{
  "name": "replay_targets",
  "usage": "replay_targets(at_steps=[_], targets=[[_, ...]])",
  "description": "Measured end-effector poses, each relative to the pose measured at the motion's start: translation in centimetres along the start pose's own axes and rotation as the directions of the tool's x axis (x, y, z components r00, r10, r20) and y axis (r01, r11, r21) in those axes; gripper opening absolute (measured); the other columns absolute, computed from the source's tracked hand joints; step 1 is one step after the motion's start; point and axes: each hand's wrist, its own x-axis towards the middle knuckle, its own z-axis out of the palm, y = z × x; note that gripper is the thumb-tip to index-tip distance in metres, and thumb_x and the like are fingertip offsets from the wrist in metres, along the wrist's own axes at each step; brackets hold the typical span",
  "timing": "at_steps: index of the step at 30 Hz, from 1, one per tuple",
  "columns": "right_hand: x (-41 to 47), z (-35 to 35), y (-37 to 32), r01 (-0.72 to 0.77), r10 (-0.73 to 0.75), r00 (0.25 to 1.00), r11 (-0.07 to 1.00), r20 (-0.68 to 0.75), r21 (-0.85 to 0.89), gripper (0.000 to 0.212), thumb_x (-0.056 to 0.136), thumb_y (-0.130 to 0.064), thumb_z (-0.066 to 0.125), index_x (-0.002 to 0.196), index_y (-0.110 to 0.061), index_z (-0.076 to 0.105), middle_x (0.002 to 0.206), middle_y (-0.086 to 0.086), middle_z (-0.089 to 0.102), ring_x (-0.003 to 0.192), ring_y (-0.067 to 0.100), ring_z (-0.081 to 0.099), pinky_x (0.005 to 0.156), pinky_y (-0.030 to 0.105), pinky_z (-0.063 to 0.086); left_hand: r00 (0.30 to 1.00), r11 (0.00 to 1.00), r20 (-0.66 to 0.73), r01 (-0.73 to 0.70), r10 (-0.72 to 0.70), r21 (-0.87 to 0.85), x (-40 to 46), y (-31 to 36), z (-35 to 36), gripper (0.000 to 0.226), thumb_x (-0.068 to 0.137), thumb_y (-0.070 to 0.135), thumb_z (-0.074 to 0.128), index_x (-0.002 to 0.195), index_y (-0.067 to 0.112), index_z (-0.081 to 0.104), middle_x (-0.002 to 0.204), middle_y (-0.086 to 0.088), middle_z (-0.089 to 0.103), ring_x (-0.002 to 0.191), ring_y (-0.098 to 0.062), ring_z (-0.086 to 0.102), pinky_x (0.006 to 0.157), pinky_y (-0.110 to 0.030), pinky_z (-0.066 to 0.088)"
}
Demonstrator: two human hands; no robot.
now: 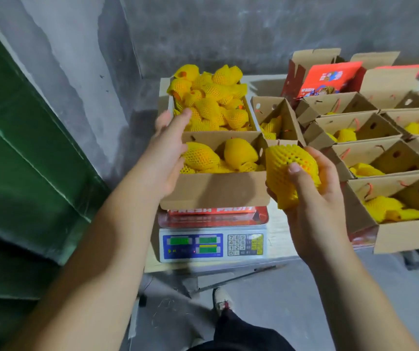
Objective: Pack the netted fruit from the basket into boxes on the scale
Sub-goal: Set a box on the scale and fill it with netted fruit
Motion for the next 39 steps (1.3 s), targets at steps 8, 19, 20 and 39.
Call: replay_targets(at_steps=[8,19,20,39], targets=[[-3.2,3.4,0.0,-0.173,0.149,0.979,0.968,0.139,0.182,0.030,0.108,-0.024,0.046,0.133,-0.021,0.062,0.126,0.012,0.070,0.104,0.030,0.069,0.083,0.051,0.055,0.958,0.992,0.286,-0.035,-0.002,0.122,-9.2,-3.8,-2.8,0.035,0.099,0.039,0.063,0.133,0.031,0.067,0.126,0.006,0.075,0.113,-0.023,0.075,0.101,-0.040,0.058],[-6.4,5.8,0.2,-0.172,0.133,0.873,0.984,0.469,0.042,0.060,0.087,-0.016,0.074,0.142,-0.021,0.051,0.130,0.010,0.066,0.114,0.028,0.070,0.088,0.042,0.058,0.949,0.959,0.230,-0.251,0.217,0.133,-14.0,-5.5,-5.4,0.028,0.101,0.027,0.062,0.125,0.038,0.073,0.124,0.006,0.076,0.117,-0.018,0.073,0.103,-0.030,0.056],[-6.6,5.9,0.2,-0.165,0.135,0.860,0.986,0.492,0.019,0.056,0.087,-0.015,0.075,0.138,-0.020,0.052,0.127,0.010,0.066,0.113,0.029,0.070,0.087,0.042,0.058,0.947,0.957,0.228,-0.259,0.226,0.127,-14.1,-5.6,-5.5,0.030,0.101,0.027,0.061,0.127,0.036,0.072,0.124,0.005,0.076,0.119,-0.018,0.072,0.104,-0.031,0.055],[2.4,11.5,2.7,0.405,-0.089,0.889,0.609,0.449,-0.682,0.071,0.085,-0.023,0.076,0.147,-0.013,0.044,0.135,0.009,0.053,0.119,0.021,0.057,0.099,0.035,0.053,0.933,0.888,-0.175,-0.223,0.313,0.401,-12.7,-7.3,-9.4,0.036,0.107,0.009,0.047,0.128,0.028,0.069,0.115,0.022,0.072,0.102,0.000,0.069,0.083,-0.010,0.050]])
